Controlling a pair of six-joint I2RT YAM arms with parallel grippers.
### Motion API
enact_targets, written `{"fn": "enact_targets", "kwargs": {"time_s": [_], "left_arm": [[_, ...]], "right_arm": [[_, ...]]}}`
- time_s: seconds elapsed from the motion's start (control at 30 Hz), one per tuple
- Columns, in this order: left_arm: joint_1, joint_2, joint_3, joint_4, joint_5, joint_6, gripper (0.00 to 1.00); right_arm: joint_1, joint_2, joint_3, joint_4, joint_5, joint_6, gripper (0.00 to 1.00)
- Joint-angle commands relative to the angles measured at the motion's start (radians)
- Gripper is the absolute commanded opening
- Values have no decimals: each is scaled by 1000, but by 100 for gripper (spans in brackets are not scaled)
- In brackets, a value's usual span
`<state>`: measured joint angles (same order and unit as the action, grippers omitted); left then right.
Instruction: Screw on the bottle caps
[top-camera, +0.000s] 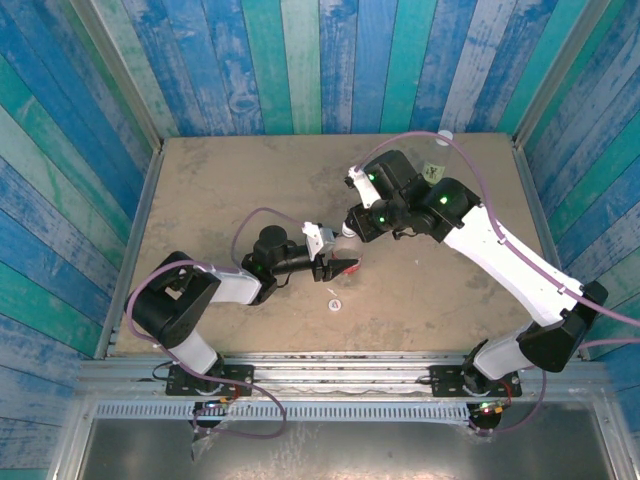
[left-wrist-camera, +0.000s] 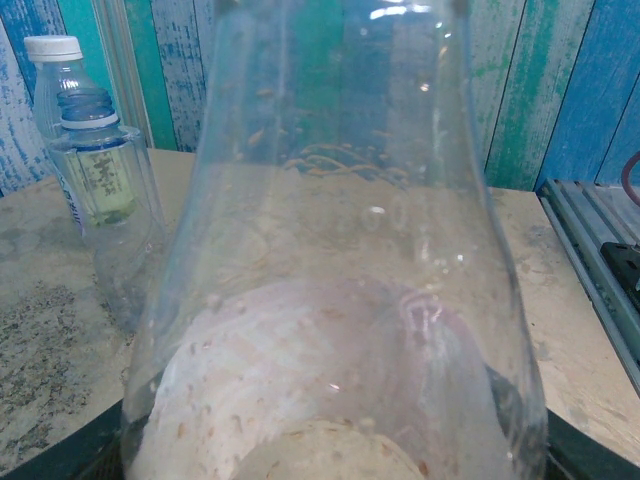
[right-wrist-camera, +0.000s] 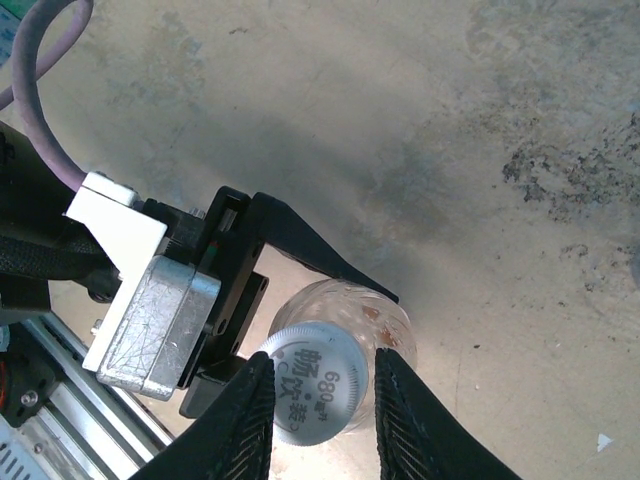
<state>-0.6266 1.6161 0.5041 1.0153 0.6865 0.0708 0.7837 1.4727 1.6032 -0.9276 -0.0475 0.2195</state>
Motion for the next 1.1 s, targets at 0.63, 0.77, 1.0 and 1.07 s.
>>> {"fn": "enact_targets", "kwargs": {"time_s": [0.63,0.77,1.0,1.07], "left_arm": [[-1,-33,-6,-64,-17,1,66],[-1,-33,-6,-64,-17,0,66],[-1,-35,-8,-63,-17,1,66],[-1,-34,-8,-64,-17,1,66]], "right_arm": [[-25,11,-54,-56,-76,30,25],[-27,0,-55,-43,-106,42,24],[-70,-20,-92,-35,-105,91,19],[-76,-25,-100,-33,-106,96,19]]}}
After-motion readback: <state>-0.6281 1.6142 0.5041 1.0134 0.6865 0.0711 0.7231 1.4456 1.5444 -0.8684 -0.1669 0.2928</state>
